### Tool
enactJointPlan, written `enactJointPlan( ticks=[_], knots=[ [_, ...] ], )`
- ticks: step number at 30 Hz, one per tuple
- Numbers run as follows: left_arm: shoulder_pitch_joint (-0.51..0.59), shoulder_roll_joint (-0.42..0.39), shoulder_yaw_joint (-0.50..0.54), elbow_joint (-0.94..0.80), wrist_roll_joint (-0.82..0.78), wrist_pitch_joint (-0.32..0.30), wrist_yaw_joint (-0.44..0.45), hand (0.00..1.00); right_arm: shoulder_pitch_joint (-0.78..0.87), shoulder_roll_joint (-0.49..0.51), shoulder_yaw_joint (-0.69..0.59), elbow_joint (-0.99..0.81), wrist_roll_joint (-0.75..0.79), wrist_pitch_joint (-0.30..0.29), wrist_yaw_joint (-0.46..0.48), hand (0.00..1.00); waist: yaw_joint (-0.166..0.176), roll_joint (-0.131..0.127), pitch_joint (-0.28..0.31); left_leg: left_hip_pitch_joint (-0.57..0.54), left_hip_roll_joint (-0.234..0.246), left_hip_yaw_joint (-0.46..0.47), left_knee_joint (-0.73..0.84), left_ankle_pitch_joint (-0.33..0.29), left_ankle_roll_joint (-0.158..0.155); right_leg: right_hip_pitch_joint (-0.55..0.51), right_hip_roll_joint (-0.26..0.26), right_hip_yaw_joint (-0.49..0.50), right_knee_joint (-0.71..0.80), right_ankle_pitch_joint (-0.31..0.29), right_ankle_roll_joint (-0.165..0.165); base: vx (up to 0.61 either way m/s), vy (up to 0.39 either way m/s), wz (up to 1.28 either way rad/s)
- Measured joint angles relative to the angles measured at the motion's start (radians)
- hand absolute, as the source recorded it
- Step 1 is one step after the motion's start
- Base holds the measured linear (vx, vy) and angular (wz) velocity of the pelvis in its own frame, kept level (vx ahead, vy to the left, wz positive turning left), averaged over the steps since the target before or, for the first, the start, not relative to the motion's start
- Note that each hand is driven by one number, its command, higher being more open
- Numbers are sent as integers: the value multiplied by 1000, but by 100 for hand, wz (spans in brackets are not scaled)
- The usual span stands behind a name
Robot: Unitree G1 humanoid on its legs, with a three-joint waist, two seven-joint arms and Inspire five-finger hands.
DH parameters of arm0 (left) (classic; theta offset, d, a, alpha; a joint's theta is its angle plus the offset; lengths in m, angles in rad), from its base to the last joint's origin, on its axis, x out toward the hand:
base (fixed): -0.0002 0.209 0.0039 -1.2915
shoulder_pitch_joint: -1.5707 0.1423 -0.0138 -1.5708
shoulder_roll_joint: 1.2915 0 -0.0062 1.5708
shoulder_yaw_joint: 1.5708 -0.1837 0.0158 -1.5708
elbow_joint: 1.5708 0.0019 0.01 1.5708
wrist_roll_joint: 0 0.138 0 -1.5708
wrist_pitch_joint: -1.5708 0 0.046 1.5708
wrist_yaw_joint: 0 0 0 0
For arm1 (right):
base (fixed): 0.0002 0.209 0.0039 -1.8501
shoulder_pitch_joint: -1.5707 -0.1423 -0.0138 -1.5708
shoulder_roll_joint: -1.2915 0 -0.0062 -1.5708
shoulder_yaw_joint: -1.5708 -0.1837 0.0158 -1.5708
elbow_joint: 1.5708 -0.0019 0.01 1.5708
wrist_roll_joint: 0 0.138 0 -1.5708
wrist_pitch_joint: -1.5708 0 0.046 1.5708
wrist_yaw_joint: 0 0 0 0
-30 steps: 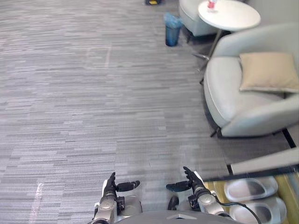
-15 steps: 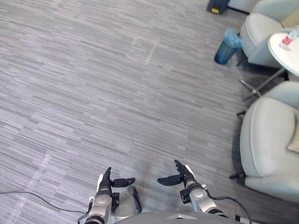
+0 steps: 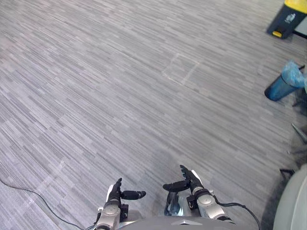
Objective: Organize the slippers on the shoe rack
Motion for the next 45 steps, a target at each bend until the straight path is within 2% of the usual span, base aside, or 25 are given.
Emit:
enactJointPlan(
  ticks=[3,4,5,7,8,10,11,14,15,17,20,22,23,24,25,28,31,32,34,37,38,40,41,42,45],
  knots=[
    [-1,16,5,-35,-1,-10,1,100,-19,10,-2,8,21,-1,-4,100,27,-29,1,-125,6,135,-71,-53,45,111,-3,50,-90,-4,-1,466,-43,-46],
    [-14,20,4,-50,-1,-17,0,100,-42,9,-5,13,20,-1,-7,100,36,-43,12,-192,-60,150,-310,-48,61,147,-31,65,-123,-8,15,446,90,-59],
    [-17,21,5,-54,-2,-18,0,100,-45,9,-5,14,20,-1,-8,100,36,-47,15,-198,-77,148,-371,-35,66,156,-39,67,-127,-11,22,544,124,-44],
    [-23,22,4,-62,-3,-21,2,100,-45,8,-5,30,20,-1,-14,100,58,-64,21,-197,-170,123,-616,182,135,207,-69,94,-150,-36,64,402,119,-24],
    [-34,34,2,-58,-3,-19,6,100,-47,18,-4,46,19,-1,-18,100,48,-105,12,-174,-207,128,-646,180,147,213,-103,94,-159,-24,82,548,131,22],
    [-45,44,0,-51,-2,-19,9,100,-47,23,-4,60,17,0,-17,100,40,-108,12,-187,-199,120,-597,148,176,219,-105,107,-153,43,121,607,176,36],
    [-42,48,12,-43,-20,-12,6,100,-43,37,-4,65,14,1,-18,100,50,-105,13,-188,-163,129,-485,101,187,240,-93,136,-104,98,125,597,261,3],
    [-22,47,-28,-18,-18,-10,10,100,-26,29,-5,73,8,-1,-18,100,43,-89,-11,-54,-185,161,-566,-29,157,95,-156,164,355,92,154,517,212,-3],
    [-28,66,-61,8,-17,3,5,100,-32,29,-5,70,5,1,-11,100,28,-110,-10,27,-225,169,-609,-53,165,-39,-227,162,665,66,149,485,120,0],
    [-23,66,-76,19,-18,11,14,100,-32,26,-7,61,5,1,-4,100,8,-93,-3,135,-231,175,-676,-69,156,-131,-236,132,766,7,100,502,56,0],
    [-14,59,-85,19,-18,12,19,100,-45,19,-6,43,11,-3,4,100,-13,-49,14,265,-199,189,-768,-63,146,-257,-191,40,606,-80,28,526,-18,3],
    [-16,60,-86,19,-18,13,19,100,-55,17,-4,14,18,-12,4,100,-21,-41,16,327,-169,195,-812,-63,144,-348,-146,3,306,-34,38,615,-134,25],
    [-9,59,-86,21,-17,14,18,100,-53,18,-3,7,19,-14,6,100,-29,-49,13,380,-169,195,-849,-65,105,-357,-118,8,76,139,33,592,-184,37],
    [-6,58,-87,22,-17,15,17,100,-48,17,-3,8,18,-15,6,100,-33,-51,11,393,-169,190,-857,-64,84,-348,-112,12,51,212,28,742,-226,24],
    [-4,37,-85,39,-12,17,17,100,-69,6,-4,33,16,-8,6,100,-25,-14,4,429,-130,180,-880,-50,61,-335,-66,18,61,261,-23,631,-201,-20],
    [-11,9,-87,57,1,15,0,100,-89,-4,-17,55,15,2,0,100,-23,-8,0,425,-117,124,-786,67,16,-344,-72,39,205,108,-45,600,-236,-16],
    [-13,0,-50,53,0,14,-1,100,-54,-13,-25,49,13,13,-1,100,-28,4,0,263,-31,24,-309,209,-25,-182,-31,32,114,40,-37,542,-219,2],
    [-10,-2,-34,46,0,14,-1,100,-43,-12,-27,45,15,18,-4,100,-27,11,-1,182,13,41,-114,159,-35,-108,-6,33,59,39,-37,363,-95,-10],
    [3,13,-20,18,-1,12,0,100,-27,0,-28,47,17,21,-5,100,-16,-6,-6,84,38,106,22,61,0,-2,10,50,-22,37,-38,388,-76,-18],
    [0,18,-4,-25,-1,0,0,100,-39,9,-42,51,17,21,-6,100,3,-30,-3,-60,-22,181,-178,-54,48,90,-6,89,-90,42,-30,455,14,-43],
    [-5,20,-4,-39,-1,-6,-1,100,-50,15,-58,55,17,21,-11,100,14,-41,5,-120,-107,146,-430,-41,61,127,-35,115,-109,28,-9,356,142,-41],
    [-9,20,-4,-44,-1,-8,0,100,-49,16,-68,55,17,20,-15,100,21,-46,10,-138,-152,104,-562,-1,61,149,-54,131,-117,14,15,344,175,-51],
    [-6,9,-3,-44,-4,-11,3,100,-41,6,-73,66,17,20,-18,100,36,-38,7,-123,-193,46,-704,186,49,181,-58,173,-134,-8,51,438,219,-69],
    [-14,12,-2,-38,-3,-13,6,100,-43,12,-72,81,17,21,-20,100,39,-55,7,-101,-218,49,-712,212,109,203,-85,198,-149,-12,59,448,207,-53],
    [-32,27,4,-21,-5,-2,1,100,-40,25,-70,94,14,22,-18,100,31,-72,5,-122,-220,65,-580,96,149,215,-115,218,-134,19,104,427,202,-16]
  ],
)
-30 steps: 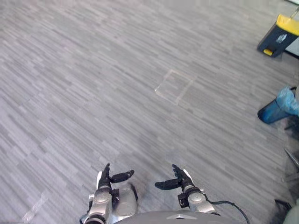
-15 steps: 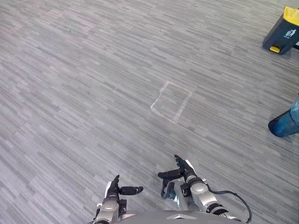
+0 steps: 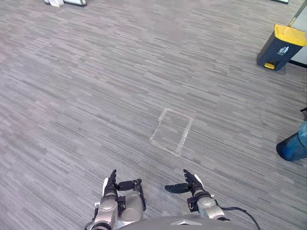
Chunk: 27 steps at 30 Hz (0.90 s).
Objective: Organize the slippers on the shoe rack
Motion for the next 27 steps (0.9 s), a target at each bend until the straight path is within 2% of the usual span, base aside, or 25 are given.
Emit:
enactJointPlan(
  ticks=[1,3,4,5,6,7,8,9,10,11,12,13,14,15,16,17,18,19,20,21,22,23,24,25,27],
  knots=[
    [1,0,0,9,2,1,1,100,1,-3,4,2,-2,0,0,100,0,9,-5,11,6,12,26,-49,6,-16,-1,22,61,-2,4,406,232,-52],
    [1,-4,-1,27,1,6,0,100,0,-6,7,4,-7,0,0,100,-1,19,-5,75,18,48,-7,-81,3,-103,-23,44,283,-6,19,315,215,-57],
    [2,-4,-10,38,1,10,0,100,1,-3,8,4,-18,0,2,100,-2,12,-1,148,7,84,-61,-86,4,-195,-66,38,514,14,68,258,182,-68],
    [9,6,-25,42,3,19,2,100,1,0,8,1,-34,5,8,100,-8,9,-1,222,-10,113,-102,-97,5,-275,-117,14,700,11,69,328,213,-65],
    [12,14,-42,50,3,20,4,100,0,1,11,-1,-36,4,11,100,-11,4,-3,269,-21,123,-129,-101,8,-307,-139,-20,776,-9,37,414,177,-34],
    [16,20,-56,60,3,20,7,100,-7,0,22,-2,-36,0,14,100,-33,3,-6,342,-25,131,-173,-104,10,-354,-157,-91,806,-49,-13,416,138,-5],
    [17,19,-62,61,3,20,9,100,-13,-1,28,-5,-36,-5,15,100,-37,7,-5,380,-19,135,-204,-104,10,-399,-149,-142,758,-77,-37,422,62,5],
    [17,18,-63,61,3,20,8,100,-15,-1,29,-7,-36,-6,15,100,-37,10,-4,391,-15,137,-213,-103,9,-417,-143,-159,729,-81,-43,359,-3,2],
    [17,16,-67,62,3,21,7,100,-23,-1,31,-11,-39,-8,16,100,-38,17,-3,412,-1,143,-235,-103,7,-466,-121,-204,601,-79,-46,447,-46,5],
    [20,16,-75,62,1,25,6,100,-32,-1,35,-12,-40,-11,16,100,-40,20,-1,432,12,144,-251,-107,-11,-488,-93,-243,443,-49,-44,384,-77,9],
    [20,17,-78,62,2,27,7,100,-33,-1,37,-12,-43,-11,16,100,-40,19,-1,442,13,144,-256,-110,-19,-491,-78,-252,372,-22,-47,321,-89,13],
    [24,18,-80,62,2,28,6,100,-31,0,42,-11,-44,-11,16,100,-40,15,-4,456,9,141,-261,-119,-43,-489,-56,-250,263,58,-57,327,-116,16],
    [27,27,-80,62,4,28,5,100,-16,3,54,-5,-46,-13,17,100,-40,-16,-15,484,-15,128,-263,-143,-82,-484,-36,-220,154,274,-121,429,-165,0],
    [15,9,-80,84,8,31,1,100,-31,-21,67,-5,-55,-22,17,100,-35,34,-12,513,26,114,-259,-160,-98,-483,-7,-209,208,247,-132,503,-211,-1],
    [18,-8,-85,84,19,26,-2,100,-31,-26,63,-4,-56,-20,16,100,-44,52,-25,505,42,101,-216,-159,-100,-482,5,-207,231,175,-119,421,-193,-17],
    [22,-14,-86,83,27,24,-2,100,-31,-30,61,-2,-56,-19,16,100,-43,61,-27,493,58,90,-167,-161,-104,-480,10,-205,247,150,-118,472,-238,-3],
    [21,-25,-80,82,34,26,-5,100,-17,-33,55,-8,-56,-13,18,100,-45,73,-34,419,102,38,18,-160,-105,-458,24,-217,244,108,-118,391,-205,-4],
    [20,-23,-78,82,38,26,-5,100,-15,-33,53,-11,-55,-12,18,100,-46,76,-34,392,118,23,80,-152,-110,-447,32,-219,236,100,-115,385,-208,7],
    [19,-26,-74,76,42,26,-10,100,-8,-33,43,-20,-55,-5,18,100,-46,86,-33,335,157,-4,217,-112,-113,-413,56,-229,212,91,-119,224,-121,6],
    [19,-28,-59,73,43,26,-12,100,-2,-26,39,-29,-55,1,17,100,-44,90,-30,279,202,-21,359,-60,-130,-364,84,-230,174,86,-126,366,-140,1],
    [18,-24,-41,65,45,26,-15,100,5,-26,27,-28,-52,3,14,100,-43,85,-24,215,240,-18,505,-78,-138,-294,109,-226,128,77,-136,354,-105,-2],
    [18,-23,-41,58,46,26,-15,100,7,-24,16,-26,-52,5,13,100,-41,79,-23,195,234,-12,522,-104,-136,-266,110,-223,110,78,-141,475,-93,-22],
    [18,-10,-41,47,45,25,-15,100,15,-28,-6,-18,-38,7,8,100,-35,53,-27,149,200,28,426,-167,-119,-214,106,-199,68,79,-132,320,-28,-23],
    [18,-10,-41,45,45,25,-15,100,15,-28,-8,-17,-36,8,6,100,-35,53,-27,144,193,28,404,-171,-118,-210,105,-196,66,78,-131,443,26,-43],
    [17,-8,-43,35,45,22,-15,100,14,-31,-27,-15,-33,10,-3,100,-34,45,-22,107,141,-11,179,-181,-122,-179,100,-165,41,78,-125,314,84,-46]
  ],
)
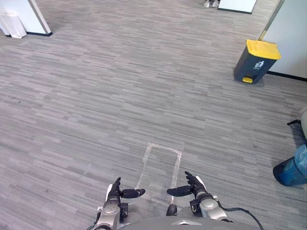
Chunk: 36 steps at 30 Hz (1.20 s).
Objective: Organize the slippers on the shoe rack
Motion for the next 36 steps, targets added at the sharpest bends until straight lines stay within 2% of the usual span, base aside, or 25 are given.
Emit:
enactJointPlan(
  ticks=[1,2,3,4,5,6,7,10,11,12,14,16,18,19,20,21,22,24,26,28,29,31,34,35,36],
  knots=[
    [-8,3,1,1,-1,-1,0,100,-3,1,-13,10,0,0,-3,100,0,-6,5,-20,-61,-94,-165,15,6,16,-17,28,-6,-7,13,250,128,-60],
    [-14,4,1,1,-1,-2,0,100,-3,0,-26,18,0,1,-4,100,5,-11,9,-31,-100,-172,-244,54,3,27,-32,55,-6,-16,29,306,197,-88],
    [-13,1,0,4,-3,-4,5,100,1,-6,-26,19,0,1,-6,100,9,-6,6,-19,-130,-231,-288,142,-6,37,-41,96,1,-31,57,311,222,-80],
    [-10,-2,-3,7,-3,-4,8,100,3,-9,-26,20,0,1,-6,100,9,1,3,-3,-134,-237,-298,196,-8,41,-41,114,6,-37,67,335,268,-83],
    [-16,2,-6,19,-8,-3,11,100,-1,-5,-27,29,0,1,-6,100,8,-14,4,15,-149,-211,-283,192,26,48,-62,146,14,-51,90,281,225,-53],
    [-18,6,-9,24,-8,-3,11,100,-2,-1,-27,29,-1,0,-6,100,4,-19,1,20,-153,-199,-274,175,34,46,-70,153,22,-56,97,338,271,-70],
    [-24,12,-12,33,-11,-2,8,100,-3,5,-26,34,-1,0,-3,100,5,-28,1,30,-157,-156,-236,128,55,34,-91,182,69,-80,117,291,249,-82],
    [-22,12,-20,52,-11,3,8,100,-12,15,-26,37,-3,0,-3,100,5,-18,3,141,-157,-31,-281,88,87,-53,-141,175,298,-93,130,239,260,-105],
    [-18,15,-20,53,-11,3,11,100,-16,25,-25,37,-4,0,0,100,6,-15,5,188,-158,24,-318,87,94,-93,-179,113,394,-93,130,213,254,-139],
    [-12,23,-20,58,-10,3,12,100,-23,38,-24,38,-5,-1,4,100,5,-17,4,240,-163,74,-354,86,97,-127,-233,-18,488,-99,120,212,233,-116],
    [-14,30,-23,74,-10,4,12,100,-23,48,-24,37,-13,-3,5,100,-4,-16,4,289,-161,107,-397,86,97,-147,-257,-120,534,-128,85,195,112,-79],
    [-18,35,-42,82,-10,5,11,100,-28,48,-26,36,-22,-3,4,100,-10,-15,5,309,-151,130,-418,86,97,-170,-248,-161,515,-154,80,177,-23,-44],
    [-19,34,-42,82,-10,6,9,100,-36,48,-25,37,-23,-1,4,100,-10,-12,9,334,-127,164,-434,86,93,-201,-218,-212,397,-151,78,199,-132,-44],
    [-18,37,-41,82,-10,6,8,100,-39,50,-25,38,-23,-1,4,100,-9,-21,8,344,-132,183,-436,83,79,-206,-211,-224,312,-104,73,197,-145,-43],
    [-19,42,-41,83,-10,5,6,100,-37,51,-25,38,-23,-2,4,100,-9,-34,8,354,-142,188,-442,82,67,-209,-209,-223,274,-36,32,203,-155,-57],
    [-27,27,-45,94,1,6,1,100,-48,28,-27,42,-36,-1,2,100,-11,4,13,372,-115,183,-461,78,43,-198,-164,-210,269,-38,24,159,-125,-54],
    [-27,15,-49,94,3,5,-5,100,-48,20,-34,39,-41,-3,0,100,-16,21,13,373,-104,180,-461,80,39,-197,-143,-202,253,-46,20,193,-178,-57],
    [-31,4,-56,97,3,5,-11,100,-51,12,-61,39,-41,-2,-1,100,-21,26,16,365,-87,179,-427,81,37,-192,-124,-191,241,-60,17,218,-208,-22],
    [-44,5,-77,98,20,7,-24,100,-41,-6,-70,40,-40,1,-5,100,-27,16,20,309,-31,168,-218,83,34,-136,-98,-191,194,-76,13,236,-188,-6],
    [-42,5,-75,80,27,6,-27,100,-30,-23,-70,48,-38,1,-6,100,-19,18,23,223,39,142,48,91,-3,-66,-65,-169,140,-79,6,232,-95,-38],
    [-41,4,-75,70,28,5,-26,100,-27,-29,-71,59,-36,4,-11,100,-9,19,23,189,50,124,133,51,-15,-39,-55,-136,121,-80,5,218,33,-76],
    [-41,6,-75,60,28,4,-26,100,-20,-29,-94,60,-26,7,-17,100,0,14,24,141,31,114,122,-5,-6,-16,-54,-76,107,-77,10,221,107,-95],
    [-44,8,-76,59,28,4,-25,100,-22,-28,-117,71,-8,9,-21,100,2,11,26,92,-27,-3,-67,-22,6,-4,-64,10,104,-72,27,125,172,-98],
    [-45,10,-76,58,28,2,-24,100,-23,-27,-127,79,-1,10,-22,100,1,8,27,79,-78,-111,-177,-13,5,-6,-75,55,110,-72,46,90,221,-100],
    [-45,4,-76,59,25,0,-20,100,-20,-38,-131,80,-1,10,-23,100,1,28,22,75,-116,-245,-270,86,-14,-12,-74,107,122,-75,78,95,241,-112]
  ],
)
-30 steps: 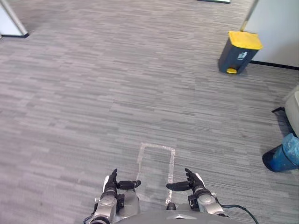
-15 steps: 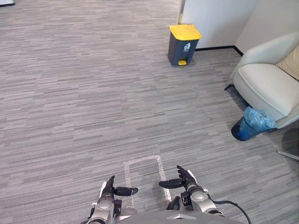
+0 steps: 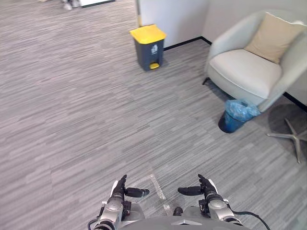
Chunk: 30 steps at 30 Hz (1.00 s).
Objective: Organize the slippers on the shoe rack
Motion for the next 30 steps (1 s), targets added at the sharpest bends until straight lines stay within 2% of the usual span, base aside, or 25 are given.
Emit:
enactJointPlan(
  ticks=[1,3,5,7,9,10,11,12,14,15,16,18,22,23,25,27,28,29,30],
  knots=[
    [2,-5,-1,1,-5,0,3,100,0,-9,1,1,0,1,0,100,2,8,-1,4,-9,-16,3,44,19,-7,5,25,7,-2,9,117,272,-100],
    [2,13,-10,4,-6,-1,13,100,6,3,-2,6,1,2,-1,100,-1,-30,-7,40,-37,52,-8,32,35,-15,-33,86,15,-6,44,134,276,-75],
    [1,21,-9,10,-6,3,13,100,16,16,-1,5,0,3,3,100,1,-49,-16,65,-54,114,-21,20,55,-28,-54,143,9,5,64,74,219,-78],
    [1,24,-9,21,-6,5,13,100,15,19,0,5,0,2,4,100,0,-55,-19,100,-68,183,-51,15,76,-50,-71,198,20,13,80,40,188,-89],
    [1,22,-10,24,-6,5,13,100,12,12,7,6,-1,2,4,100,0,-51,-18,128,-69,240,-77,15,82,-77,-86,177,53,17,87,12,101,-86],
    [4,23,-9,24,-6,6,13,100,8,10,8,7,-1,2,4,100,0,-46,-16,145,-66,280,-96,17,88,-94,-110,107,80,14,82,1,52,-95],
    [5,23,-10,27,-6,6,13,100,1,8,8,7,-2,2,4,100,-2,-44,-16,164,-65,319,-115,20,92,-109,-149,-34,119,-2,57,-1,15,-89],
    [5,22,-10,31,-6,6,12,100,-2,7,8,7,-2,2,4,100,-5,-42,-16,176,-63,339,-124,20,93,-109,-171,-109,137,-7,48,29,-30,-78],
    [5,20,-10,39,-6,6,12,100,-1,1,8,10,-3,0,3,100,-10,-40,-17,209,-49,374,-149,26,82,-103,-199,-286,159,0,36,63,-80,-62],
    [3,17,-9,46,-6,6,12,100,-3,-5,7,13,-2,-3,1,100,-10,-29,-19,223,-42,394,-177,39,66,-105,-180,-327,152,9,20,65,-85,-49],
    [3,12,-9,46,-6,6,11,100,-4,-8,7,15,-2,-3,1,100,-10,-23,-21,224,-36,401,-184,43,61,-105,-168,-327,142,12,16,79,-109,-43],
    [3,4,-9,45,-6,6,7,100,-7,-14,8,18,-3,-3,1,100,-9,-14,-24,224,-23,420,-202,57,49,-111,-138,-312,108,19,6,52,-83,-31],
    [5,-2,-8,40,-6,7,9,100,-4,-19,9,21,-4,-2,-3,100,0,-2,-27,215,12,428,-197,80,32,-84,-62,-274,-30,84,-10,20,-91,-34],
    [5,-2,-7,39,-6,7,9,100,0,-19,8,22,-2,-2,-4,100,0,-1,-26,209,23,428,-166,84,30,-53,-36,-261,-110,126,-13,-17,-87,-31],
    [5,-3,-1,37,-7,6,9,100,0,-19,7,28,-2,-2,-5,100,1,-2,-25,202,33,431,-122,84,30,-27,-16,-241,-165,154,-18,-18,-102,-42],
    [5,-8,35,20,-12,6,10,100,-1,-17,10,42,-2,-2,-5,100,28,-7,-16,144,65,430,59,65,36,-8,-6,-164,-215,183,-30,-9,-43,-84],
    [6,-13,42,18,-19,4,11,100,-3,-20,10,43,-2,-2,-5,100,35,-5,-12,126,67,400,97,47,47,-9,0,-141,-219,184,-30,-30,2,-121],
    [6,-31,55,8,-37,3,14,100,-4,-31,5,45,0,-1,-9,100,54,23,-3,114,35,264,96,-22,46,-10,19,-78,-227,184,-31,-71,49,-112],
    [7,-35,59,4,-42,2,12,100,-4,-37,5,46,0,-1,-13,100,54,31,0,107,20,210,83,-38,47,-10,24,-55,-227,186,-31,-80,82,-127]
  ],
)
